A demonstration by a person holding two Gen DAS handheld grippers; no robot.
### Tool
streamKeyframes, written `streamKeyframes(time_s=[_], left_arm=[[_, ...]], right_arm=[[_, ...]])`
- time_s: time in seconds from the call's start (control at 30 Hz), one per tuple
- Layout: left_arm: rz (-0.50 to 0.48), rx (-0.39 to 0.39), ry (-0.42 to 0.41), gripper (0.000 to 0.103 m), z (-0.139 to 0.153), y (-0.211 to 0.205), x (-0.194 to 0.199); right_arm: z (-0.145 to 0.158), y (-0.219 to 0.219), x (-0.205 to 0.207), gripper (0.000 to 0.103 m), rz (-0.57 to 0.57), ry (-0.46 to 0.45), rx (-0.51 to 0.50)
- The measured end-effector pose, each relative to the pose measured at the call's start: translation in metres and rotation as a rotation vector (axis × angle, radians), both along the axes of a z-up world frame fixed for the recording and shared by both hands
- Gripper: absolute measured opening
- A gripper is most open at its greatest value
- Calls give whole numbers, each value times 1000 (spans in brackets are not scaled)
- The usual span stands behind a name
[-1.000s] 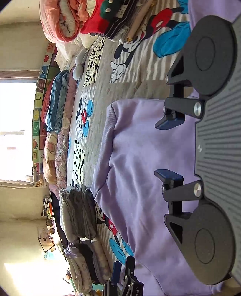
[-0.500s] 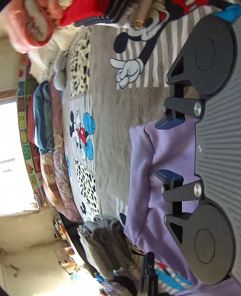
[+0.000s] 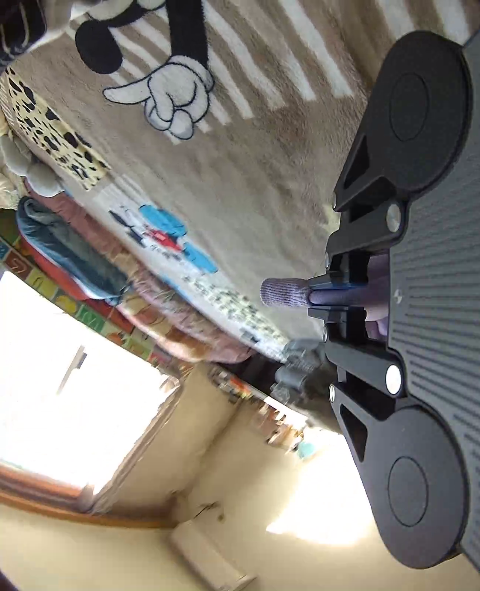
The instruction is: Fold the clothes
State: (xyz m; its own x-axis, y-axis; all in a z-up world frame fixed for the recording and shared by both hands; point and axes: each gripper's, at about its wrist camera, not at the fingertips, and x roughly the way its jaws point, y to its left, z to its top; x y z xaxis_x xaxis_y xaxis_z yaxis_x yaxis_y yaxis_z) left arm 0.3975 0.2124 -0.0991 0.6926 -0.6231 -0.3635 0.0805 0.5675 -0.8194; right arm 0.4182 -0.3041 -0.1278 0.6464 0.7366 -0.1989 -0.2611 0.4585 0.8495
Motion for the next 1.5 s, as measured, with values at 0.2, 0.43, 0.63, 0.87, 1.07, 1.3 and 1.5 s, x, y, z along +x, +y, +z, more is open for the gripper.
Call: streamKeyframes(time_s=[0.2, 0.43, 0.63, 0.87, 1.07, 1.3, 1.5], left_arm=[[-30, -17, 42, 8, -15, 5, 17], [-6, 206, 105, 17, -18, -8, 25], [63, 454, 5, 25, 16, -17, 5], [-62, 514, -79, 25, 29, -54, 6], [-57, 558, 53, 18, 16, -54, 23], [-27, 673, -116, 18, 67, -30, -74], [3, 744, -194, 19, 74, -50, -178]], right_arm=[[-12, -17, 10, 10, -43, 42, -31], [-19, 14, 16, 7, -76, 96, -385], [14, 32, 5, 31, -127, 42, -590], [63, 60, -11, 31, -41, -206, -741], [20, 91, 30, 27, 84, -34, -869], [63, 86, -22, 30, 43, -151, -951], [85, 73, -118, 32, 34, -240, -860]])
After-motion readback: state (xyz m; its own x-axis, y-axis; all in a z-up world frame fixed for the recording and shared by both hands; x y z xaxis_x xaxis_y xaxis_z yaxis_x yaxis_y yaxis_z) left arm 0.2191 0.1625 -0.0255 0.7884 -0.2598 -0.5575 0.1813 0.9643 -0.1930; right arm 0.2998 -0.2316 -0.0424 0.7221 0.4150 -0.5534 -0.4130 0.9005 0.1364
